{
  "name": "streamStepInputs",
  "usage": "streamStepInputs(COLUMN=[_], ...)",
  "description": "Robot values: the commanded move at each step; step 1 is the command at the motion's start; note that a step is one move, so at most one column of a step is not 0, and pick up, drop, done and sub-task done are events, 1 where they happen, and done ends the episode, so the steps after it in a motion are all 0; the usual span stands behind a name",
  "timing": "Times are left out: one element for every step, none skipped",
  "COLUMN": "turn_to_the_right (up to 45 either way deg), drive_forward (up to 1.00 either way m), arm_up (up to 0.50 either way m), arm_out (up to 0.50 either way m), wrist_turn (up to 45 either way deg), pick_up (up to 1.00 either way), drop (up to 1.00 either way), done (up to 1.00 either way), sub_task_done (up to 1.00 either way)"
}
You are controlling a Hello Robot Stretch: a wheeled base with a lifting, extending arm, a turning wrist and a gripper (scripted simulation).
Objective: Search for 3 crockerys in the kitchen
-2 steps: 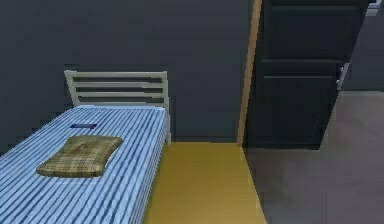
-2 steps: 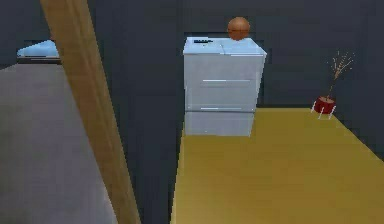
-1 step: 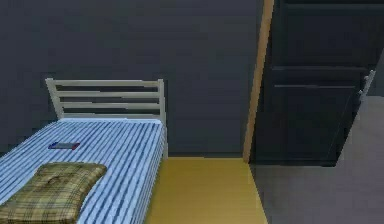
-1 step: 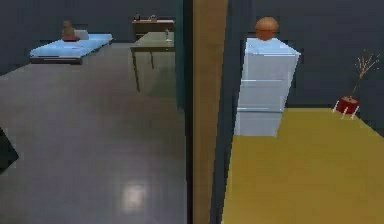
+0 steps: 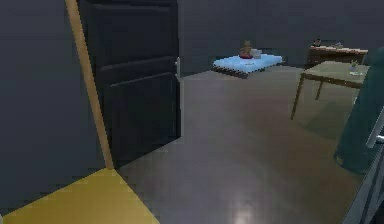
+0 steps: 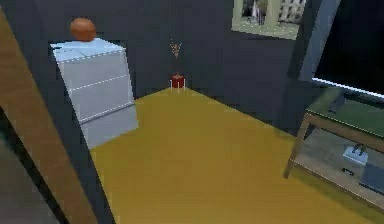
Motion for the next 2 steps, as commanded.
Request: streamStepInputs(turn_to_the_right=[0.0,21.0], drive_forward=[0.50,0.00], arm_up=[0.00,0.00], arm_out=[0.00,0.00], wrist_turn=[0.0,0.0], pick_up=[0.00,0.00], drop=[0.00,0.00], done=[0.00,0.00], sub_task_done=[0.00,0.00])
